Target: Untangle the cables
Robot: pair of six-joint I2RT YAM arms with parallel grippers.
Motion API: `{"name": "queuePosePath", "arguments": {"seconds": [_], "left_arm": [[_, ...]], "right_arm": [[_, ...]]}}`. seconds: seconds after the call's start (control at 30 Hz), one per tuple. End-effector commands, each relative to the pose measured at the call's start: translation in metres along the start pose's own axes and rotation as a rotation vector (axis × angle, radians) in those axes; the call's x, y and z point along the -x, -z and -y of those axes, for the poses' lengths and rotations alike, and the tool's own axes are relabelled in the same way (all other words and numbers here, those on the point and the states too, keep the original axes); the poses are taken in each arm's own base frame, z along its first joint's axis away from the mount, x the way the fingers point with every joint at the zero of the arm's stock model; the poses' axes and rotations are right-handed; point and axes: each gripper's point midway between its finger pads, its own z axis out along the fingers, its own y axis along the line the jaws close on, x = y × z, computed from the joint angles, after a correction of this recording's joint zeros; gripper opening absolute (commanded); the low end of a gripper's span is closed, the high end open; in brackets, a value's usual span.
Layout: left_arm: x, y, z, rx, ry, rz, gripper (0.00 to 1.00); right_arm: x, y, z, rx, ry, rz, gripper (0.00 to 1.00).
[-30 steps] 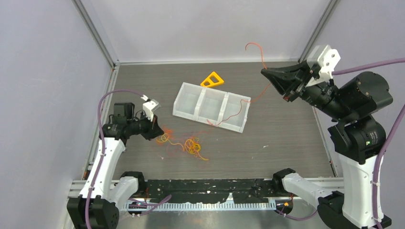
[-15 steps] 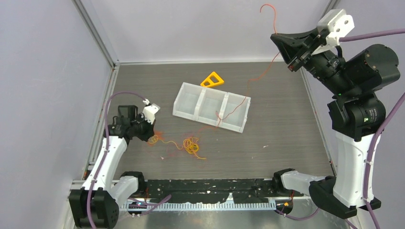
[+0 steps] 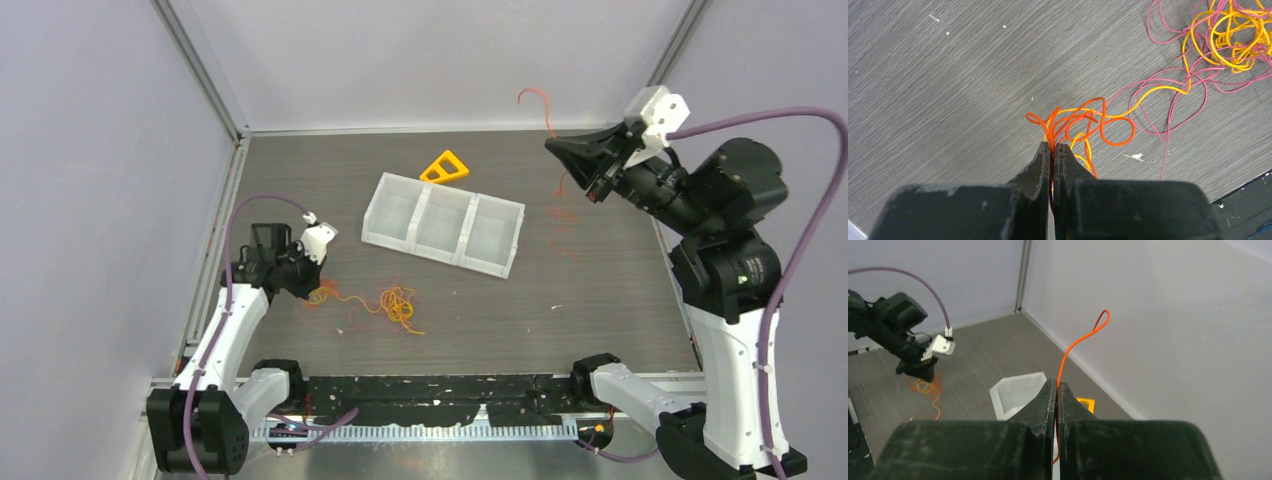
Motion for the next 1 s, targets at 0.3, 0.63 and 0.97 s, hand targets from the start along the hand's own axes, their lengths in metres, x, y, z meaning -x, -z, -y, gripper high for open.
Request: {"name": "queuePosePath", "arguments": {"seconds": [0.3,0.63,0.97], "left_arm": [[0.022,0.007,0.003,-0.023,-0.004,0.094,0.00],[0.033,0.011,0.002,-0.028,0.003,0.117,0.00],[0.030,0.009,0.003,-0.026,0.004,0.116,0.00]], "right_arm": [[0.023,-0.006,0.021,-0.068,0.071,0.046,0.05],[0.036,-0.028,0.038,-0.080,0.115,0.113,0.05],[-0.022,-0.068,0.074,-0.112,0.147,0.035,0.05]]}}
